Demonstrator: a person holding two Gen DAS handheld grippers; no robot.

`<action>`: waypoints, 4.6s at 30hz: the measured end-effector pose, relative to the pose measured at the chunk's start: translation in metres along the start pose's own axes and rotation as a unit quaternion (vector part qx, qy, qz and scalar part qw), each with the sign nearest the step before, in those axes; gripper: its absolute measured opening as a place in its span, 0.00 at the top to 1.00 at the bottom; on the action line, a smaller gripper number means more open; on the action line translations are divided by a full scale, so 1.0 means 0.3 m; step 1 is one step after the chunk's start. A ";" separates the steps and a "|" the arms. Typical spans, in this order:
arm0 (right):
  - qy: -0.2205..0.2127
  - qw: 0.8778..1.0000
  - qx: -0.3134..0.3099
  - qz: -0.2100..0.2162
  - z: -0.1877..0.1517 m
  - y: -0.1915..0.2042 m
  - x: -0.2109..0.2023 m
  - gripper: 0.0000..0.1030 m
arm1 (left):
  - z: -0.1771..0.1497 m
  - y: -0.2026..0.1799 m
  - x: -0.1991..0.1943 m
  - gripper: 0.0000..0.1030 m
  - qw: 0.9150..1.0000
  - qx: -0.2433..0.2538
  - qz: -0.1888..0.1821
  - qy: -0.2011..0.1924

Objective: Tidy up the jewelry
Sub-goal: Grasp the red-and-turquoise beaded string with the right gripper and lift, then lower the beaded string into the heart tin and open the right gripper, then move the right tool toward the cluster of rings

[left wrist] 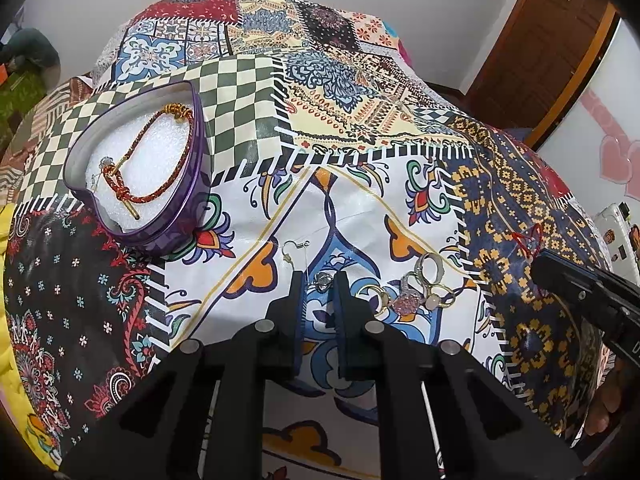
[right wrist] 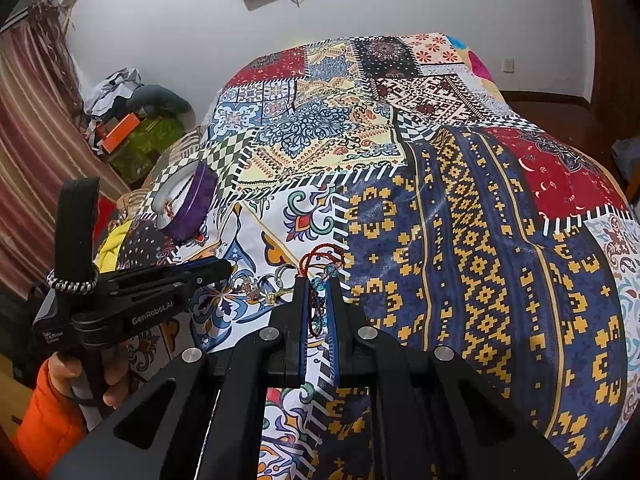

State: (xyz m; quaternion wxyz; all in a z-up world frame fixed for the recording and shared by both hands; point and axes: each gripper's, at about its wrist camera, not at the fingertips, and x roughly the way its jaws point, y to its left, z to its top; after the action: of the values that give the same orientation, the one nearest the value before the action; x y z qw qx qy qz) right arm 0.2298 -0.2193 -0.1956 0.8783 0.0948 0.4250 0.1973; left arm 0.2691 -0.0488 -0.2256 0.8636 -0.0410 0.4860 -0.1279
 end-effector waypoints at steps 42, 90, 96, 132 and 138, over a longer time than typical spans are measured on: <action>-0.101 0.989 -0.101 0.046 0.211 0.371 -0.146 0.93 | 0.054 0.109 -0.574 0.89 0.977 -0.015 0.053 -0.205; 0.047 0.986 -0.143 0.072 0.326 0.501 0.397 0.93 | 0.191 0.435 -0.149 0.89 0.990 -0.078 0.051 -0.101; 0.051 0.984 -0.154 0.070 0.326 0.511 0.402 0.91 | 0.196 0.426 -0.172 0.89 0.990 -0.073 0.055 -0.104; -0.040 0.989 -0.138 -0.020 0.229 0.295 -0.098 0.61 | 0.081 0.082 -0.474 0.51 0.987 0.014 0.052 -0.149; -0.024 0.993 -0.112 -0.036 0.178 0.201 -0.107 0.61 | 0.032 0.026 -0.394 0.51 0.993 0.021 0.035 -0.113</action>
State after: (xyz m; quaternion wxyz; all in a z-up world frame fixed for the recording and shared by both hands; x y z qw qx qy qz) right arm 0.2376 -0.1785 -0.1196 0.8997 -0.0153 0.3824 0.2098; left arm 0.2202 -0.0110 -0.1243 0.9175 -0.0197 0.3838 -0.1025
